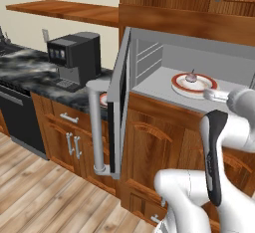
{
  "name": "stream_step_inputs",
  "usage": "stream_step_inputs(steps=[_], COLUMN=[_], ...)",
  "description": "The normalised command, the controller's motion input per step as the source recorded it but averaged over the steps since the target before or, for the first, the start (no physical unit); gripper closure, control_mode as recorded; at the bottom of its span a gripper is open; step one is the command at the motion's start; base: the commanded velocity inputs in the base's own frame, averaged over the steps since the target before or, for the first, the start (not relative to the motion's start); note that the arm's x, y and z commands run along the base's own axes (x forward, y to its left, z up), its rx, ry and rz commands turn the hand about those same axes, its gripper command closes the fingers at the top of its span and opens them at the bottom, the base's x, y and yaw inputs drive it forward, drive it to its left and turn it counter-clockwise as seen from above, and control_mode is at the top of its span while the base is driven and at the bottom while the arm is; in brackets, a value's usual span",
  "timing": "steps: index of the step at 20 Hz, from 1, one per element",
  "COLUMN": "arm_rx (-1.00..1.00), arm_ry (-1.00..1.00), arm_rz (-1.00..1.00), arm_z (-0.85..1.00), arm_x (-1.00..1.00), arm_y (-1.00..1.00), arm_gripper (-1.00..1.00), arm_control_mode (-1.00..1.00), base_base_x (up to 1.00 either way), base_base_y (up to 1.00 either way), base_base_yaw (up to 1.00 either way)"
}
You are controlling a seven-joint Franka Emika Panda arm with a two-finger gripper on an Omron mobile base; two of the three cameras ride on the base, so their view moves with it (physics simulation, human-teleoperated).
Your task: Pick the garlic from the counter and place it in the microwave. Then turn on the microwave.
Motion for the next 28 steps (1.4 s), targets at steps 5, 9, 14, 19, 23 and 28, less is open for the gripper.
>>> stream_step_inputs(steps=[5,9,14,19,23,28], arm_rx=[0.0,0.0,0.0,-0.01,0.0,-0.03], arm_ry=[0.0,0.0,0.0,-0.03,-0.05,-0.05], arm_rz=[-0.01,-0.02,-0.01,0.0,0.0,0.0], arm_z=[0.3,0.29,0.22,0.04,0.0,0.0], arm_x=[-0.49,-0.5,-0.65,-0.57,-0.33,-0.29], arm_y=[0.24,0.29,0.32,0.29,0.27,0.33], arm_gripper=[-1.0,-1.0,-1.0,-1.0,-1.0,-1.0], arm_control_mode=[-1.0,-1.0,-1.0,-1.0,-1.0,-1.0], base_base_x=[0.0,0.0,0.0,0.0,0.0,0.0], base_base_y=[0.0,0.0,0.0,0.0,0.0,0.0], base_base_yaw=[0.0,0.0,0.0,0.0,0.0,0.0])
